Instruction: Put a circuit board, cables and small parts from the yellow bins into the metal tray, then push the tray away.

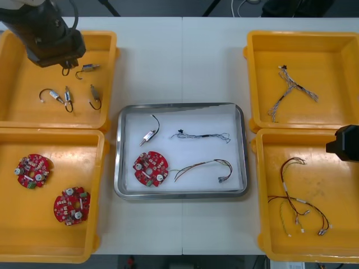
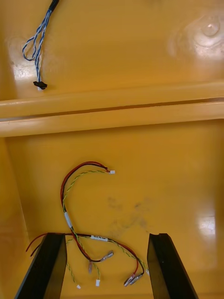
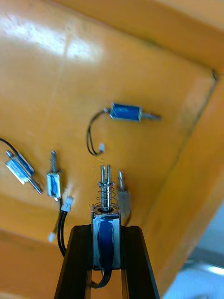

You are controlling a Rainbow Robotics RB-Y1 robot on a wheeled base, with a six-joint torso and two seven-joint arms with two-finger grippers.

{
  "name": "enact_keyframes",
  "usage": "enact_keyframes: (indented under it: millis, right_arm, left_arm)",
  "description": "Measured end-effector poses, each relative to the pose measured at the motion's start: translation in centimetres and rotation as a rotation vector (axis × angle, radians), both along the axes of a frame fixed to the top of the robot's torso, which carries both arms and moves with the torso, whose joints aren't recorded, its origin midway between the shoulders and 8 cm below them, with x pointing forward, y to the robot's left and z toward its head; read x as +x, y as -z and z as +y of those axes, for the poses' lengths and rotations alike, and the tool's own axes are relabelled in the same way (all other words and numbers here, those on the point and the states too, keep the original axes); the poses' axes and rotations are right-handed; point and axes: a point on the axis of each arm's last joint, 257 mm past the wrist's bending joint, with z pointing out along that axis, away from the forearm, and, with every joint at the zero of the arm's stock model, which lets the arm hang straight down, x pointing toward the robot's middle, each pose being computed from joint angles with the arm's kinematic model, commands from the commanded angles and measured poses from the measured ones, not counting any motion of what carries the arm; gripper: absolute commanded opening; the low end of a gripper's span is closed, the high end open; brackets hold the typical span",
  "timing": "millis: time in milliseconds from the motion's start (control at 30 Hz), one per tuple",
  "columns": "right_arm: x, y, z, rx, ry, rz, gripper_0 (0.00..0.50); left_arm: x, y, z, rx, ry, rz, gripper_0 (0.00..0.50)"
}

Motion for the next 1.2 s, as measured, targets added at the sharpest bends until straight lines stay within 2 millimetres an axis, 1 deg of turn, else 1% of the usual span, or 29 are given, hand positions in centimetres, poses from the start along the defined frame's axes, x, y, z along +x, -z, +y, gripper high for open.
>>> enact_keyframes:
  millis: [167, 333, 433, 500, 600, 733, 1033, 1200]
  right_arm:
    - [-0.6, 0.0, 0.0, -0.005, -0.003, -0.003, 0.500]
    - [-1.2, 0.7, -0.1, -0.005, -0.001, 0.013, 0.500]
    - [-1.5, 0.9, -0.2, -0.007, -0.001, 0.017, 0.500]
    - [-1.6, 1.0, -0.2, -0.008, 0.000, 0.020, 0.500]
    - [-1.7, 1.0, -0.2, -0.008, 0.001, 0.022, 0.500]
    - [-1.7, 1.1, -0.3, -0.009, 0.002, 0.022, 0.500]
    - [-1.6, 0.9, -0.7, -0.025, 0.016, 0.013, 0.500]
    - [-1.7, 0.8, -0.6, -0.028, 0.013, 0.008, 0.500]
  left_arm:
    - [-2.2, -0.4, -3.9, 0.038, 0.133, 0.017, 0.000]
    - [-4.3, -1.0, -8.8, 0.069, 0.280, -0.007, 0.000]
    - [-5.8, -0.8, -11.7, 0.059, 0.317, -0.011, 0.000]
    - [-6.7, -0.3, -13.2, 0.036, 0.309, -0.002, 0.000]
    - [-7.8, 0.4, -14.6, 0.004, 0.277, 0.015, 0.000]
    - [-8.8, 1.9, -15.7, 0.027, 0.300, 0.038, 0.000]
    - [-9.4, 5.8, -20.3, 0.035, 0.412, 0.040, 0.000]
    - [-10.0, 8.1, -22.2, 0.044, 0.457, 0.055, 0.000]
